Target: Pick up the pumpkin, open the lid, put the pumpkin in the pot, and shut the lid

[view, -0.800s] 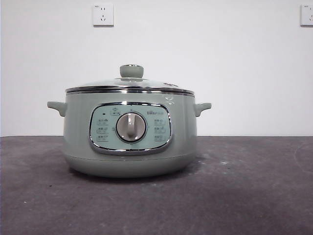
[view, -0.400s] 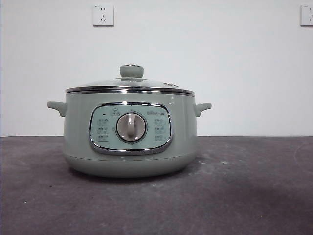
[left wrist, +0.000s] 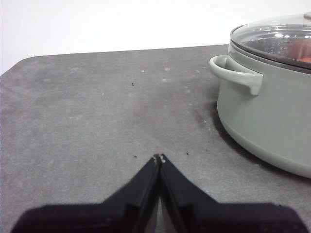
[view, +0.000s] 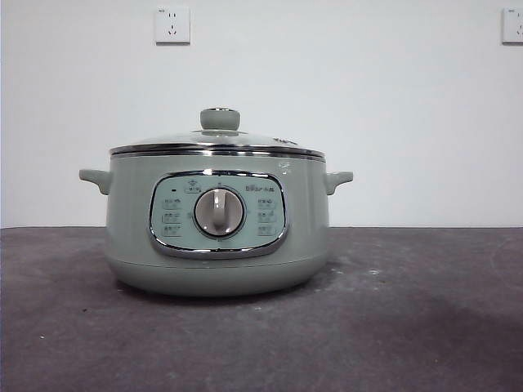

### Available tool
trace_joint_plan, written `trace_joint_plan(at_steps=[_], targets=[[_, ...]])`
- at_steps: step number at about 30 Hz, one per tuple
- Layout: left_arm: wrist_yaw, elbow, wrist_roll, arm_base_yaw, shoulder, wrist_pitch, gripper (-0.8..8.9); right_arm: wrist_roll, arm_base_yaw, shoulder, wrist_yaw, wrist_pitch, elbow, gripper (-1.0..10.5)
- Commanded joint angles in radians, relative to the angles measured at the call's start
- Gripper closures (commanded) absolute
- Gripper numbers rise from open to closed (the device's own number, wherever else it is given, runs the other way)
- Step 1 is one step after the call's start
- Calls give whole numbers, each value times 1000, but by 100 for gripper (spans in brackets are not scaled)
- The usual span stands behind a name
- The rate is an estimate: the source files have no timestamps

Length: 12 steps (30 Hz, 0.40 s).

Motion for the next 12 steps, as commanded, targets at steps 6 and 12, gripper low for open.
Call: trace_joint_plan(at_steps=[6,12], targets=[[-2,-15,-6,3,-3,-2,817,13,2,-4,25,-54,-10,946],[-2,-15,-6,3,-3,-2,817,13,2,-4,26,-53,-10,946]])
